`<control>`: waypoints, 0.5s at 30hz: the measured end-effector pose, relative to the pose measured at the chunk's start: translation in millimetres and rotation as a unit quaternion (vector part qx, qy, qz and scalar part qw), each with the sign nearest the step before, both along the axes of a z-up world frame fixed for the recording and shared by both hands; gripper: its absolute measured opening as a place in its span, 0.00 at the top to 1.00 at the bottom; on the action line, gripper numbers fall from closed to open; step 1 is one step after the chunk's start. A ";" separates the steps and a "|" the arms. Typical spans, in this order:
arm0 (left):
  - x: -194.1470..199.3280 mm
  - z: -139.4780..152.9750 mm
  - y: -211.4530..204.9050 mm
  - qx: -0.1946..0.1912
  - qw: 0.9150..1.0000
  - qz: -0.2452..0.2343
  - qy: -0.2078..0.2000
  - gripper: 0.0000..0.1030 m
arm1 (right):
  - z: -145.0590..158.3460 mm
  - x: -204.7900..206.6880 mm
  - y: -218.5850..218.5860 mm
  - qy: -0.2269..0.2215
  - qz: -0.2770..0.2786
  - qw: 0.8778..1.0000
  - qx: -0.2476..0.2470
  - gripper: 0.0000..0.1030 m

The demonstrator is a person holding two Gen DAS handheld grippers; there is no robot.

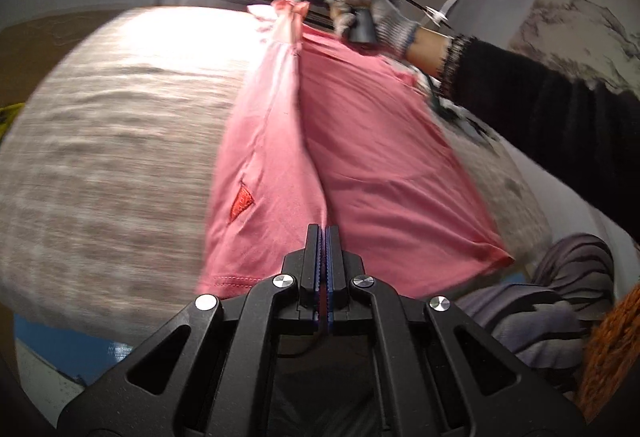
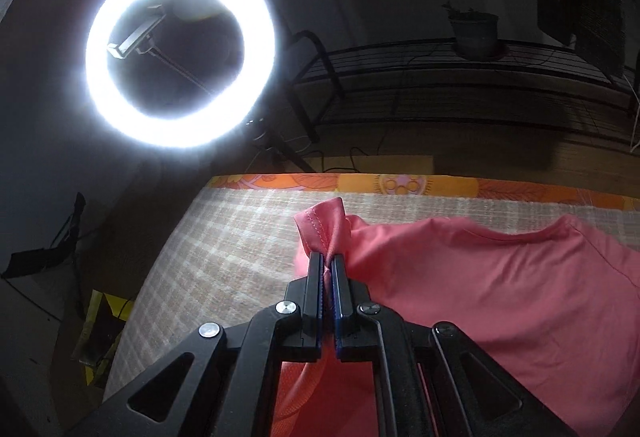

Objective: Fold small clothes

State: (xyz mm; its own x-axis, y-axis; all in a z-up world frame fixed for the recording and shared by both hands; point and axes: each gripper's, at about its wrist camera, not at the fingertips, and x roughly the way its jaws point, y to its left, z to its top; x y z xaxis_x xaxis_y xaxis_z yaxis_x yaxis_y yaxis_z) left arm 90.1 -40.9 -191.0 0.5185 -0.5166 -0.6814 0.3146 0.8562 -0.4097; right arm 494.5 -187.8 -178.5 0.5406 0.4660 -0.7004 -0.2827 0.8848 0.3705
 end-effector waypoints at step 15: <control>29.1 2.4 -58.3 -0.008 0.994 -0.104 0.039 1.00 | -34.1 -0.6 -61.8 0.042 -0.054 0.996 -0.060 0.62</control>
